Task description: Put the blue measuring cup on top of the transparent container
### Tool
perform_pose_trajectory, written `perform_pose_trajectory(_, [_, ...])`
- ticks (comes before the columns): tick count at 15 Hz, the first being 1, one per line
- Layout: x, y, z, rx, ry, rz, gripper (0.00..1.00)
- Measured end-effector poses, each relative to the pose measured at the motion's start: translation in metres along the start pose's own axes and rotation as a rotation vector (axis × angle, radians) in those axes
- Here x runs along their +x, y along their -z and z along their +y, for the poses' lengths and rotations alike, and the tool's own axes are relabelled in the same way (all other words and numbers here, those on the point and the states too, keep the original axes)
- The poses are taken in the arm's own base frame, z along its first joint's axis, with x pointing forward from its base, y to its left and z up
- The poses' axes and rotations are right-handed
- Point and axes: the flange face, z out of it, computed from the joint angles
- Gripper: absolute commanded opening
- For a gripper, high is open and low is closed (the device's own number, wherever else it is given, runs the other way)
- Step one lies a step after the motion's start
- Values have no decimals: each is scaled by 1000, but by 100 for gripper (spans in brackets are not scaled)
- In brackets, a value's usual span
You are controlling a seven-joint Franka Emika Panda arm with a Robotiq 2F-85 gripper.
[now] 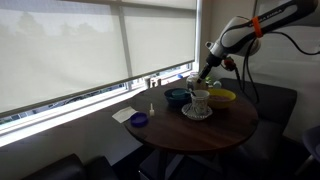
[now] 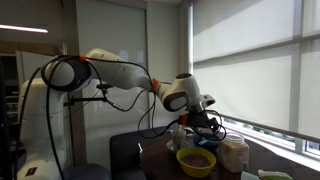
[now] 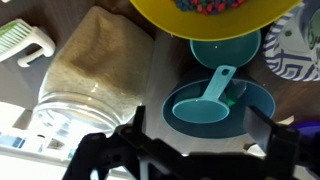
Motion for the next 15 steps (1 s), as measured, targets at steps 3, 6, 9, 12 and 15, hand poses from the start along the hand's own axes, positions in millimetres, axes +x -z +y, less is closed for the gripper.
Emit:
perform_pose_trajectory(3, [11,-25,-6,19,-3,-19,97])
perform_pose_trajectory(6, [17,-38,-9,35,-13,-31,80])
perform_pose_trajectory(9, [20,-46,-12,71,-20,-59,73])
perform_pose_trajectory(12, [23,-53,-16,101,-24,-76,73])
perform_pose_trajectory(15, [26,-60,-20,118,-24,-81,66])
